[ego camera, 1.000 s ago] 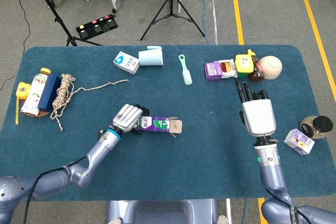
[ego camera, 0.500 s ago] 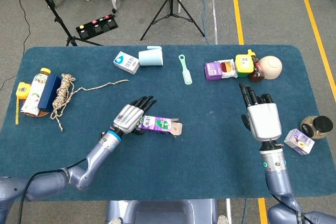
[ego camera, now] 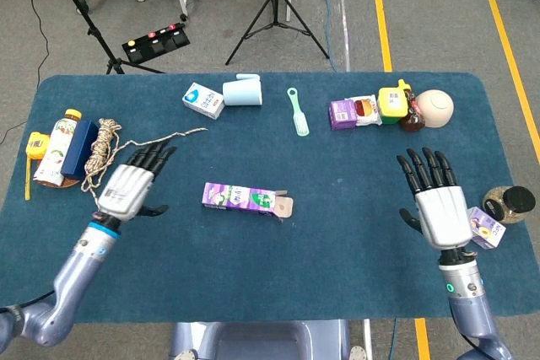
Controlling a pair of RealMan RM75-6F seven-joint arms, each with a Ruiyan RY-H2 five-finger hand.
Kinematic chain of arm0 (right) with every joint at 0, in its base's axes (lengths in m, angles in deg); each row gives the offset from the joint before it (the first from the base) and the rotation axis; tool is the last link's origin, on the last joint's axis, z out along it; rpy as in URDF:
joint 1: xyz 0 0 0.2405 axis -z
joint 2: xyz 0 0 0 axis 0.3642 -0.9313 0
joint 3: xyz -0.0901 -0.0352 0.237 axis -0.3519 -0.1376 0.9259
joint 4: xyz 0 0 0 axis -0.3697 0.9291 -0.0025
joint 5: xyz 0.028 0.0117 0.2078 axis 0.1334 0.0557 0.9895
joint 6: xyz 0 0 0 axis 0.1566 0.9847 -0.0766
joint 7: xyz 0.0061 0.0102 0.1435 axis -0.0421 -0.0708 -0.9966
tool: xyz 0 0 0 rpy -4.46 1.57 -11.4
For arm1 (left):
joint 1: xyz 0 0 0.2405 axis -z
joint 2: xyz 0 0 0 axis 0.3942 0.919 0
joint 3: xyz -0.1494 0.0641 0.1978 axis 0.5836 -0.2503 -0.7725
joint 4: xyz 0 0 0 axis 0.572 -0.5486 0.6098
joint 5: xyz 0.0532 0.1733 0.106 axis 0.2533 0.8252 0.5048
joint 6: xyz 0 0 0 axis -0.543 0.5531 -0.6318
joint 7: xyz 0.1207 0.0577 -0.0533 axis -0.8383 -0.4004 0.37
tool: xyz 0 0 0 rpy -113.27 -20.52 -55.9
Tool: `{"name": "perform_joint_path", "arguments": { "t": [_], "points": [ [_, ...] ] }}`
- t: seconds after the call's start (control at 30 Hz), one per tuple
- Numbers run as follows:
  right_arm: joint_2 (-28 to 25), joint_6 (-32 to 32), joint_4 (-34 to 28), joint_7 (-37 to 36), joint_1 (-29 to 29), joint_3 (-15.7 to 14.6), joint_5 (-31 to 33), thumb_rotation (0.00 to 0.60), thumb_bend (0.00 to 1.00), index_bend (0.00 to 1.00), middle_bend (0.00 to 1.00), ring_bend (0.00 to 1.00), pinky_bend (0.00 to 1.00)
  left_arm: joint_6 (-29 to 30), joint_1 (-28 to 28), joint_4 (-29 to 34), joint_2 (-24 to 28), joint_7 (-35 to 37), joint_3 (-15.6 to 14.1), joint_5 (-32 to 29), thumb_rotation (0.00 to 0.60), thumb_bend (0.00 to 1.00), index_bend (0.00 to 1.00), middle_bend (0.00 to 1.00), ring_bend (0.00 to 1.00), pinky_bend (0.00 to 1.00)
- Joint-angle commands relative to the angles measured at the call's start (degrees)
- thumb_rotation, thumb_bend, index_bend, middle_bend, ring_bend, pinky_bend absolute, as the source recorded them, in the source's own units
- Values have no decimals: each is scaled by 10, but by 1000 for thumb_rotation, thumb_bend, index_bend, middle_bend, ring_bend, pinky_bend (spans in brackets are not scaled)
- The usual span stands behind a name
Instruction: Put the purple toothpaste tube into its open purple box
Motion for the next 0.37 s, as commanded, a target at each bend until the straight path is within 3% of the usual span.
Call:
{"name": "perform_joint_path", "arguments": {
  "t": [0.03,0.23,0.37],
  "points": [
    [3,10,30,-40,13,1,2,600,0,123,68,14,2,115,-101,8,44,75,-58,71,600,69,0,0,0,117],
    [5,-7,91,-121,25,10,32,600,0,125,44,0,0,216,-192,-40,61,185,-94,116,600,69,0,0,0,116],
    [-1,-13,114,-166,38,4,37,600,0,125,33,0,0,240,-232,-70,52,191,-100,105,600,69,0,0,0,116]
  ]
}}
